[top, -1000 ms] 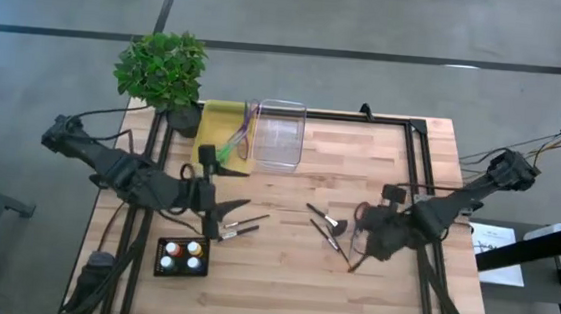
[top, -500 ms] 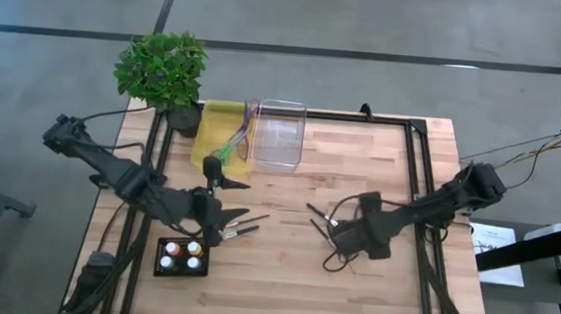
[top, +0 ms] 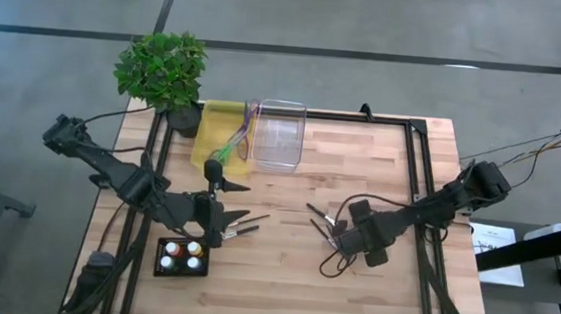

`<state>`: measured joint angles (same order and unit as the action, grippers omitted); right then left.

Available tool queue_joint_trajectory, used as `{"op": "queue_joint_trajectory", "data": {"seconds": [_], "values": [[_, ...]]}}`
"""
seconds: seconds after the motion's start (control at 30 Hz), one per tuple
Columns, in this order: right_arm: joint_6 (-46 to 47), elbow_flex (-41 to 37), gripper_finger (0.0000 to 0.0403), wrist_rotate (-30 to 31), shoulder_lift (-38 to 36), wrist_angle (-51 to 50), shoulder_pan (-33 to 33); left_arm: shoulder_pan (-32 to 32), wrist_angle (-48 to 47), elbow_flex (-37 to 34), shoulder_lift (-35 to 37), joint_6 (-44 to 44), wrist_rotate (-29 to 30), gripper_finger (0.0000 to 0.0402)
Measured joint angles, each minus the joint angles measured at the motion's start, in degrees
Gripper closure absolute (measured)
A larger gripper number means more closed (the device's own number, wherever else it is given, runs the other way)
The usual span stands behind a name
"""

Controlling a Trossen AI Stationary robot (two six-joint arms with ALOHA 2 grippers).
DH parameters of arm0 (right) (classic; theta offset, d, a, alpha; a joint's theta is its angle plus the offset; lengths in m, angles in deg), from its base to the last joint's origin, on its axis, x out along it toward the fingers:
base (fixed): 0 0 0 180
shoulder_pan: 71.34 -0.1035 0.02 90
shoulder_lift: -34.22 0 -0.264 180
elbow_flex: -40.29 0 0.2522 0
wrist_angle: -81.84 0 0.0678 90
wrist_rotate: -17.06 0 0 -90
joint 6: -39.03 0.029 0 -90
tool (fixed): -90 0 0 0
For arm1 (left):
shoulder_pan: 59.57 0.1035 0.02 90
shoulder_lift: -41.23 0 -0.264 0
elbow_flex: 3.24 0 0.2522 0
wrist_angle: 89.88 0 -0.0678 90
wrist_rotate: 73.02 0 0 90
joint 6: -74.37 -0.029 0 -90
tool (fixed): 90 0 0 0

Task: Pick & Place Paint Supplies
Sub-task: Put the black scissors into the transparent yellow bin

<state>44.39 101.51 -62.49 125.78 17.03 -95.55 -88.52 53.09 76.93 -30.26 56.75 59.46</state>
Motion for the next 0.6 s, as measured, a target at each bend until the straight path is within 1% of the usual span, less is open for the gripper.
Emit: {"op": "queue_joint_trajectory", "data": {"seconds": [0.27, 0.37, 0.6], "values": [[-4.5, -0.4, 0.0262, 1.7, 2.6, 3.3, 0.6, 0.0, 0.8, 0.0, 0.1, -0.2, 0.0, 0.014], [-5.8, 0.6, 0.0265, 2.9, 2.5, 4.5, 0.7, 0.0, 0.8, 0.0, 0.1, -0.2, 0.0, 0.014], [-7.1, 1.6, 0.0266, 2.4, 2.4, 6.1, 0.7, 0.0, 0.8, 0.0, 0.1, -0.2, 0.0, 0.014]]}}
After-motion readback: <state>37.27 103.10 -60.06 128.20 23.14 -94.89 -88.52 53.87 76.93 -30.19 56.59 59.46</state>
